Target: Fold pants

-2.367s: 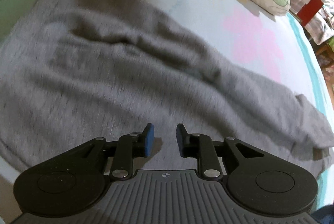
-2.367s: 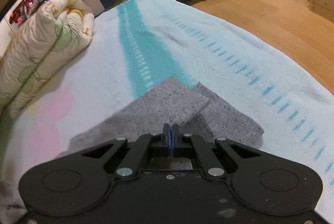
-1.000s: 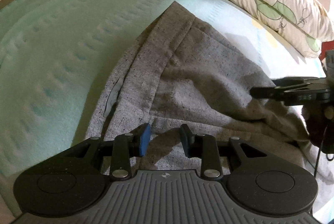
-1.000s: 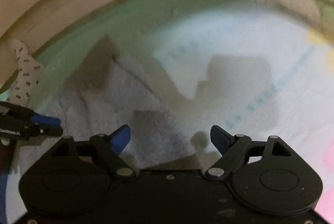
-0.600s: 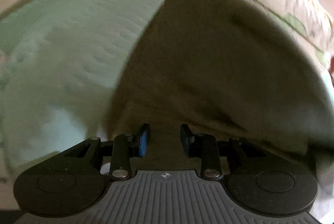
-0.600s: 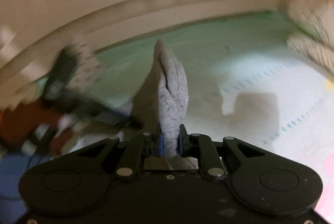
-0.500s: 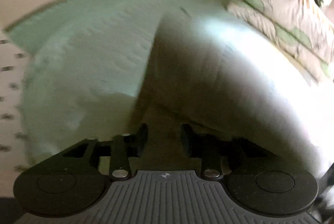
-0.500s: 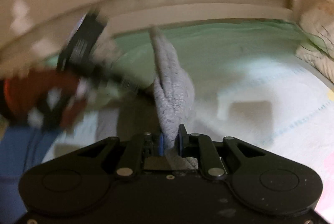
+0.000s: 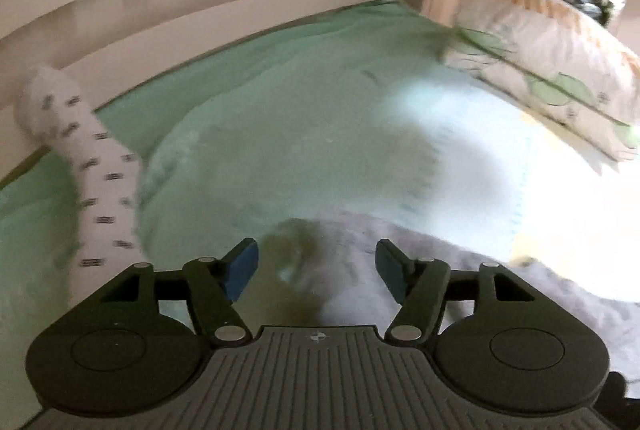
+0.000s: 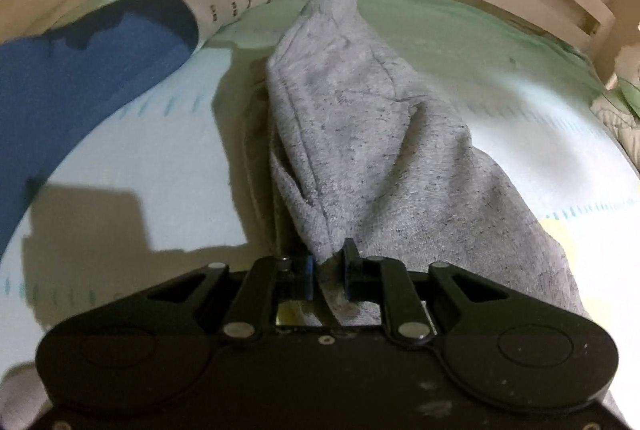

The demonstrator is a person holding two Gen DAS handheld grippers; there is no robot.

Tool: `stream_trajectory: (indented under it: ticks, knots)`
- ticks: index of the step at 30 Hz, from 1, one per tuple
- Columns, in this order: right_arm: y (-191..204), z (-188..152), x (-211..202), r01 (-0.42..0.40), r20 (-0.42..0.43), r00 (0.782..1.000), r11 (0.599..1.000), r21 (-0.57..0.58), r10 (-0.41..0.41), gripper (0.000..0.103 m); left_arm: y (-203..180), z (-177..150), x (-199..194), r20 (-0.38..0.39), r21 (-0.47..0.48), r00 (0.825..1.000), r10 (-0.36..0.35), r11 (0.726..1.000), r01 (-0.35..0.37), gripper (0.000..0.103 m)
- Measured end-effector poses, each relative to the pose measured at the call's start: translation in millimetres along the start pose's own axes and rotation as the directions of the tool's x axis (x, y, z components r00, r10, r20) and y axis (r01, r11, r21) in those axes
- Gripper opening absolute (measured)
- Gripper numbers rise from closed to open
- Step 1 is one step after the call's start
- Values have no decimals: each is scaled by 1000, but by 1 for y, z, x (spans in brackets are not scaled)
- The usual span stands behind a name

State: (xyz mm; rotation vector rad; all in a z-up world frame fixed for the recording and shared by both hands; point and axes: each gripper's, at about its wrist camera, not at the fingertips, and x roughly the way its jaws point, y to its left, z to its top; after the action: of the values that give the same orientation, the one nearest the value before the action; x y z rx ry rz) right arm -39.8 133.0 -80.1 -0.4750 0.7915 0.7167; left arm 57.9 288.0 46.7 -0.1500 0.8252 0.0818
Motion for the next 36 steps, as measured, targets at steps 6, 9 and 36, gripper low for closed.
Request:
stream_trajectory:
  ticks: [6, 9, 36]
  knots:
    - [-18, -6, -33, -48, 106, 994, 971, 233, 24, 38, -61, -16, 10, -23, 93, 996, -88, 992, 90, 67]
    - [-33, -25, -62, -54, 147, 989, 926, 373, -1, 39, -95, -28, 22, -76, 139, 987, -145, 978, 154, 67]
    - [-213, -350, -328, 329, -362, 797, -157, 931, -483, 43, -195, -124, 78, -233, 354, 954, -188, 897, 263, 77]
